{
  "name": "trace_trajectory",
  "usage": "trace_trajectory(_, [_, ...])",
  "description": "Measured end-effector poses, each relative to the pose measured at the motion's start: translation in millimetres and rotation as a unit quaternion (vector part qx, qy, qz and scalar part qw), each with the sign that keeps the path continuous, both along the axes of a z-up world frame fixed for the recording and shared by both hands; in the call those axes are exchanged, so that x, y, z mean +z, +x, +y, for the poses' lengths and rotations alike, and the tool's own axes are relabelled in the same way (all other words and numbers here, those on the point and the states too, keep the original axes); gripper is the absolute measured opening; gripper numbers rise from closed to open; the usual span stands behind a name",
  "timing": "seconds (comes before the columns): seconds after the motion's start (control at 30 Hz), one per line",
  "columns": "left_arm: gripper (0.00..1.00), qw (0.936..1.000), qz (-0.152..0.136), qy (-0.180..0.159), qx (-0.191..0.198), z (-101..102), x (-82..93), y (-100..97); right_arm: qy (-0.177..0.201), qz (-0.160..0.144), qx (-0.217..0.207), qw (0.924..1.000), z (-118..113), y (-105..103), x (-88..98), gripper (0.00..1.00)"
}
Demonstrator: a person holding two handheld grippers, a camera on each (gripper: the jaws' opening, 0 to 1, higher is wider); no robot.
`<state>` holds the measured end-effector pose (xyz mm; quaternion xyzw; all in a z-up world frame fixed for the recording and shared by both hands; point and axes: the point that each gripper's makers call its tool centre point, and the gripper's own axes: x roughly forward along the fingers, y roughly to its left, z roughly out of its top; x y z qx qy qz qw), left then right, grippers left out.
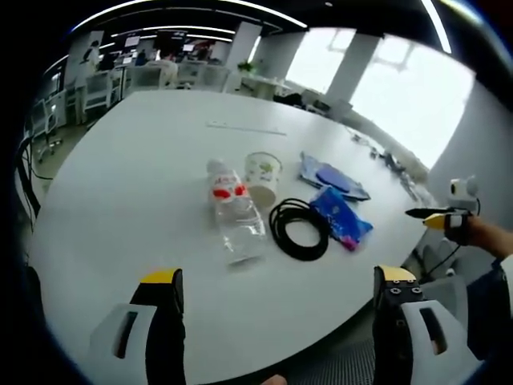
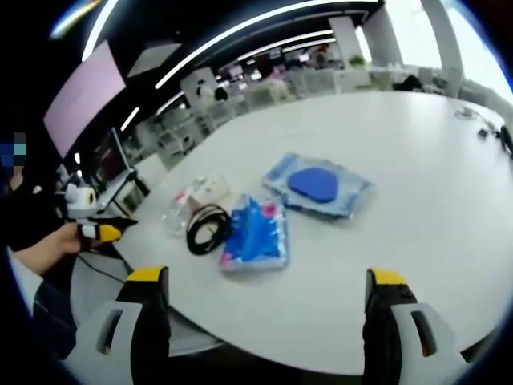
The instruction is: Arrange the tabletop items into an orderly group along one side of the table until the central work area is clear of visible clutter.
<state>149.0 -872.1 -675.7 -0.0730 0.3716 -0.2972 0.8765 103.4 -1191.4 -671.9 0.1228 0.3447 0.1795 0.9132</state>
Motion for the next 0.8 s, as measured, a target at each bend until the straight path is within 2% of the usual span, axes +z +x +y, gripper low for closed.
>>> trace_trajectory(0.8, [0.97, 1.0000, 0.007, 0.001, -0.001, 1.7, -3.5, 0.1, 0.006, 0.002, -0.007, 0.9999, -1.6, -4.3, -1.7, 0.99])
